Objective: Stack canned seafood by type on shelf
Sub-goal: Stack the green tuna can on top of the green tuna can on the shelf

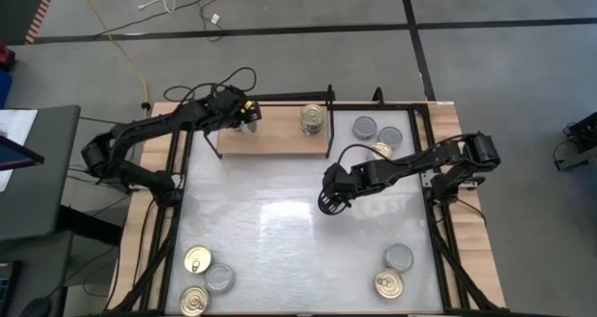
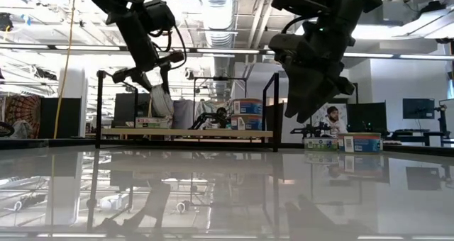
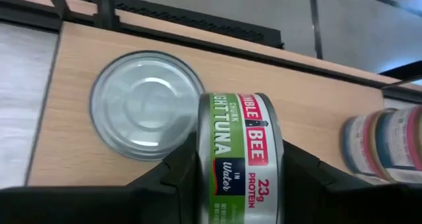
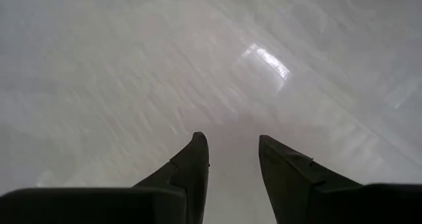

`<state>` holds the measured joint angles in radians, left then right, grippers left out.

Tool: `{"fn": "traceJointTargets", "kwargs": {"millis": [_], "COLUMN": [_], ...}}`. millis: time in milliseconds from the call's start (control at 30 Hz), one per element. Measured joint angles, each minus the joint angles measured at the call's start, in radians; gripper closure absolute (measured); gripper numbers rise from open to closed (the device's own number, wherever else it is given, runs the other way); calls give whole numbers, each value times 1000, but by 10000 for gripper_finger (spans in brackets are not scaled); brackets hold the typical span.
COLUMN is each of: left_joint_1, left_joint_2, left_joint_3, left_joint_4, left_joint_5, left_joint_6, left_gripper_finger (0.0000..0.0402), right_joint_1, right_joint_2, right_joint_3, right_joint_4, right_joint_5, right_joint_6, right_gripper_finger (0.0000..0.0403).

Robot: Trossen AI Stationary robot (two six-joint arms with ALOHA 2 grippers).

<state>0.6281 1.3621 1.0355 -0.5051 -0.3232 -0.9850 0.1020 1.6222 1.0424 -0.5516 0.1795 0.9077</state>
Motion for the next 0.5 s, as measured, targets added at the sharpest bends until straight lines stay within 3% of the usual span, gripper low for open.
{"fn": "traceJointTargets", "kwargs": {"millis": [500], "left_joint_1": [-66], "left_joint_2": [-32], "left_joint_3": [0], "left_joint_4": [185], "left_joint_5": [6], "left_joint_6": [-39], "left_gripper_finger": [269], "right_joint_1": [1], "right_joint_2": [-4], "right_joint_3": [0], "right_joint_4": [0], "right_joint_5": [0], "right_joint_6": [0], "right_gripper_finger": [246]}}
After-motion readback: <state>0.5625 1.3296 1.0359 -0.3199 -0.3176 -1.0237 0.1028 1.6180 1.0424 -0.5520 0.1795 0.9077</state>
